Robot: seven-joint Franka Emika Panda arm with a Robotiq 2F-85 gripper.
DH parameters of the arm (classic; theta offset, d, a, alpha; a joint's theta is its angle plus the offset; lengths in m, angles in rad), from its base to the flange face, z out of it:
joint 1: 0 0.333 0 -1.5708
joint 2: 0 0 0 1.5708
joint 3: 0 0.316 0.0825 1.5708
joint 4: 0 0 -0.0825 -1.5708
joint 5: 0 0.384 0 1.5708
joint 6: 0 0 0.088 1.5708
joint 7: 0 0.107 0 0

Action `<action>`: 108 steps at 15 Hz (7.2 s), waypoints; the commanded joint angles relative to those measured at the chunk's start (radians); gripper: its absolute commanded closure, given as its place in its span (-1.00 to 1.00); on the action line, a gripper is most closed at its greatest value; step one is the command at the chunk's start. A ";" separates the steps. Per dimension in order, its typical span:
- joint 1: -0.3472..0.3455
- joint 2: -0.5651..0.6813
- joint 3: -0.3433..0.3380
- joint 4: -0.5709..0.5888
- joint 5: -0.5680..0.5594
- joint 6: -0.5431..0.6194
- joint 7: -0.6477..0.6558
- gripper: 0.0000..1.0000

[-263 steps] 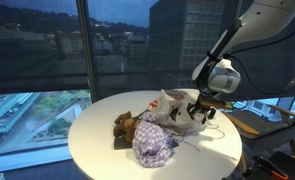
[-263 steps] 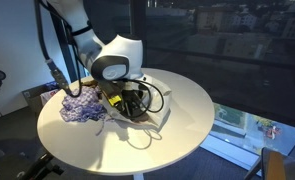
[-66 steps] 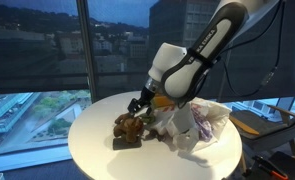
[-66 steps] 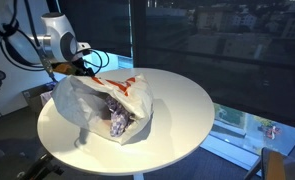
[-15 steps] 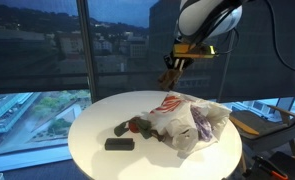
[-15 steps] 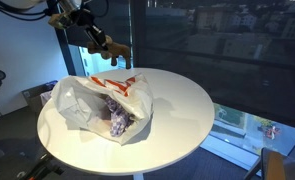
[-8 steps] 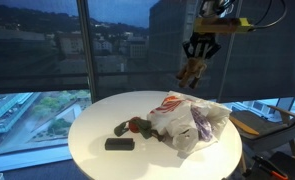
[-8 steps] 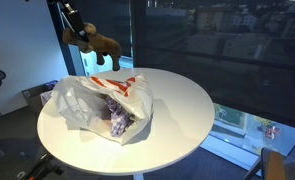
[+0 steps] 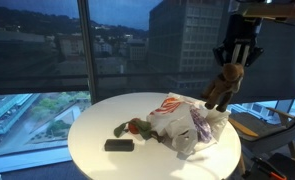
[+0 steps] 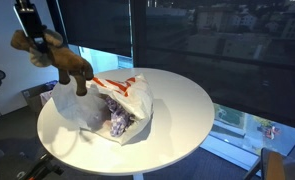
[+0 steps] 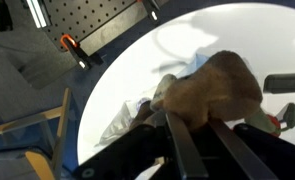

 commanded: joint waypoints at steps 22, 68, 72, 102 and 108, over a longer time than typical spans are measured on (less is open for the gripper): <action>-0.360 0.001 0.794 -0.223 0.773 0.695 -0.633 0.92; -0.089 -0.237 0.274 -0.063 0.239 0.602 -0.341 -1.00; -0.026 -0.228 0.242 -0.054 0.330 0.617 -0.445 -1.00; -1.032 -0.437 1.561 0.426 0.728 1.073 -0.770 -1.00; -1.415 -0.411 1.943 0.551 0.309 1.406 -0.564 -1.00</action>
